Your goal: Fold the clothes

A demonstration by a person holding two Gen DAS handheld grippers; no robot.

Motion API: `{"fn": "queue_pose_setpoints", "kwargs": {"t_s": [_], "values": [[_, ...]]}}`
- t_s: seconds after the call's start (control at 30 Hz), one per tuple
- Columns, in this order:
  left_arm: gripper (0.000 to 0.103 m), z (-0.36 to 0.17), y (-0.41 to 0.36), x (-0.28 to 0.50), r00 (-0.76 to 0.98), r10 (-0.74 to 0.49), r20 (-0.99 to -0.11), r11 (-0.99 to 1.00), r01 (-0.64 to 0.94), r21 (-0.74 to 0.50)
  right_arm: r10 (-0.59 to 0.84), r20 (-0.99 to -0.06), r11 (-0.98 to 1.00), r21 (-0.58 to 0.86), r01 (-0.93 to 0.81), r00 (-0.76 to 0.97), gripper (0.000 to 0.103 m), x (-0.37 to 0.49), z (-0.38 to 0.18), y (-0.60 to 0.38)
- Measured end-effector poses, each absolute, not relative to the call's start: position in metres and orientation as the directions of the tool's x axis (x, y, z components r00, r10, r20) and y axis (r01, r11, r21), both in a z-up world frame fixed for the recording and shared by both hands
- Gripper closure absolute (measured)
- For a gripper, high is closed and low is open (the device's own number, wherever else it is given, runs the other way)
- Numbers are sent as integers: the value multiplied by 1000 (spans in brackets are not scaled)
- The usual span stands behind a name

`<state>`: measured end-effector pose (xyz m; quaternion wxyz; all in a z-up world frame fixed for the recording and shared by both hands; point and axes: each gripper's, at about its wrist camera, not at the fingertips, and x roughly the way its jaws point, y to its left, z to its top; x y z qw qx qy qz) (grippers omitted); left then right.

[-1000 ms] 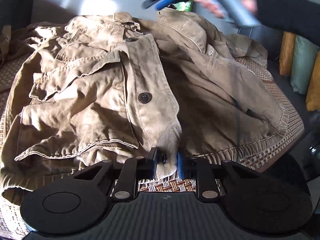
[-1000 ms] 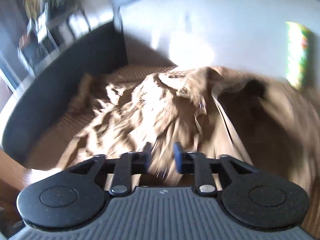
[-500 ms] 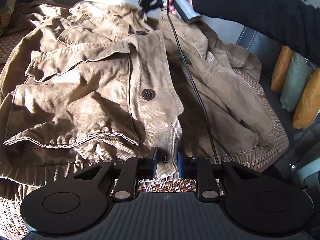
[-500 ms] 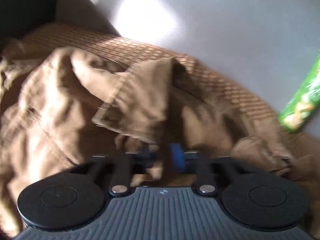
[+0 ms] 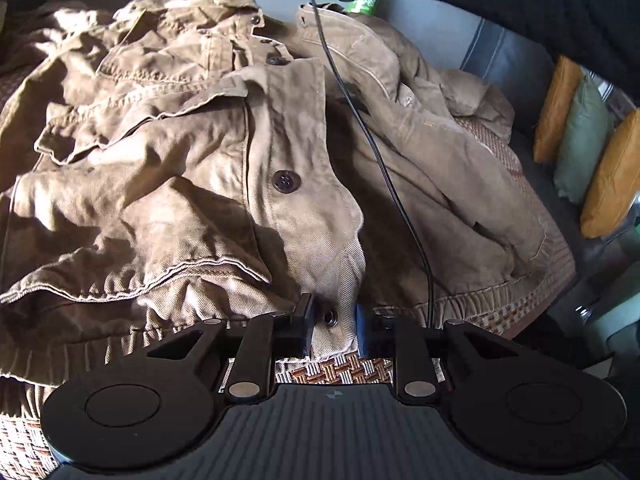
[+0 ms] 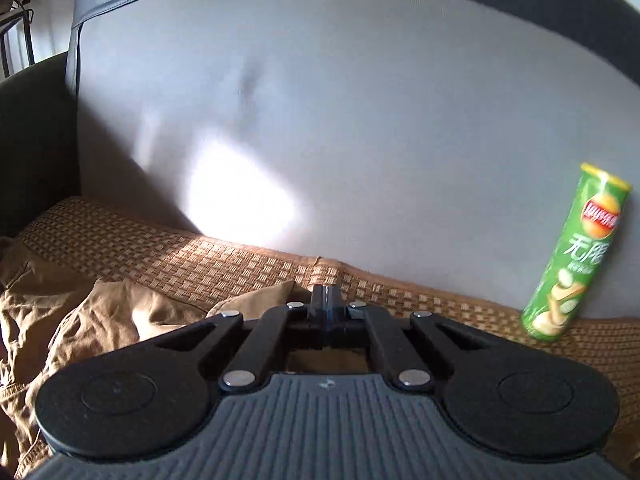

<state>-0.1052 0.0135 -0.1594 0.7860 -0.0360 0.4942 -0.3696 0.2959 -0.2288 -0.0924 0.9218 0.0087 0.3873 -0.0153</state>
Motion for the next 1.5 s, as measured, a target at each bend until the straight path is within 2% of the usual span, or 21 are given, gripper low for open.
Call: {"fn": "queue_pose_setpoints", "kwargs": {"t_s": [0.07, 0.13, 0.17, 0.23, 0.33, 0.47, 0.5, 0.53, 0.57, 0.6, 0.7, 0.8, 0.97, 1.03, 1.07, 1.1, 1.13, 1.17, 1.2, 1.37, 1.5], "values": [[81, -160, 16, -104, 235, -627, -743, 724, 529, -443, 55, -768, 998, 66, -6, 638, 96, 294, -99, -229], [79, -158, 17, -105, 241, -625, -743, 729, 521, -444, 77, -797, 997, 59, -49, 599, 59, 287, -105, -224], [73, -156, 16, -106, 247, -622, -743, 732, 522, -438, 65, -805, 997, 32, -66, 590, 54, 283, -106, -219], [62, -152, 13, -109, 258, -617, -744, 734, 529, -425, 41, -818, 995, -21, -100, 573, 52, 276, -108, -211], [59, -147, 4, -114, 280, -594, -754, 741, 555, -377, 13, -836, 988, -75, -137, 548, 44, 271, -113, -199], [55, -147, -2, -114, 288, -582, -760, 748, 555, -363, -19, -860, 978, -121, -168, 510, 49, 272, -129, -185], [55, -148, -3, -112, 288, -584, -759, 752, 545, -371, -42, -865, 977, -140, -161, 499, 53, 274, -136, -183], [55, -150, -4, -110, 286, -584, -760, 754, 538, -377, -69, -869, 975, -162, -150, 490, 63, 278, -143, -181], [70, -152, -5, -109, 285, -577, -766, 756, 541, -368, -88, -875, 973, -177, -146, 476, 76, 281, -149, -180], [75, -154, -6, -109, 284, -569, -772, 758, 545, -358, -103, -882, 971, -190, -146, 460, 93, 283, -152, -179], [80, -155, -5, -109, 274, -574, -772, 744, 567, -352, -75, -837, 973, -179, -143, 542, 95, 285, -128, -179], [82, -158, 0, -107, 259, -587, -767, 735, 568, -371, -62, -768, 992, -117, -45, 638, 95, 291, -96, -196], [81, -161, 4, -107, 252, -604, -756, 726, 564, -392, -113, -794, 987, -159, -25, 597, 95, 308, -127, -199], [76, -162, 5, -105, 248, -614, -749, 725, 554, -410, -144, -814, 981, -191, -25, 563, 92, 311, -154, -195], [62, -156, 9, -107, 266, -611, -746, 731, 551, -402, -172, -809, 974, -226, -28, 562, 88, 309, -165, -191], [58, -150, 13, -109, 284, -607, -742, 738, 549, -394, -199, -804, 965, -261, -31, 560, 74, 308, -176, -187], [57, -144, 17, -111, 302, -603, -738, 744, 546, -385, -243, -783, 950, -312, -24, 573, 54, 305, -178, -183], [56, -138, 21, -113, 320, -599, -734, 751, 542, -377, -281, -757, 934, -356, -11, 590, 48, 302, -172, -180], [56, -132, 26, -115, 338, -595, -729, 758, 539, -368, -276, -738, 936, -352, -1, 616, 45, 294, -157, -180], [48, -102, 46, -124, 426, -570, -702, 790, 519, -327, -152, -641, 975, -223, 7, 752, 44, 234, -67, -184], [45, -81, 72, -128, 523, -489, -698, 854, 449, -262, 8, -637, 993, -86, -82, 771, 40, 140, -22, -180]]}}
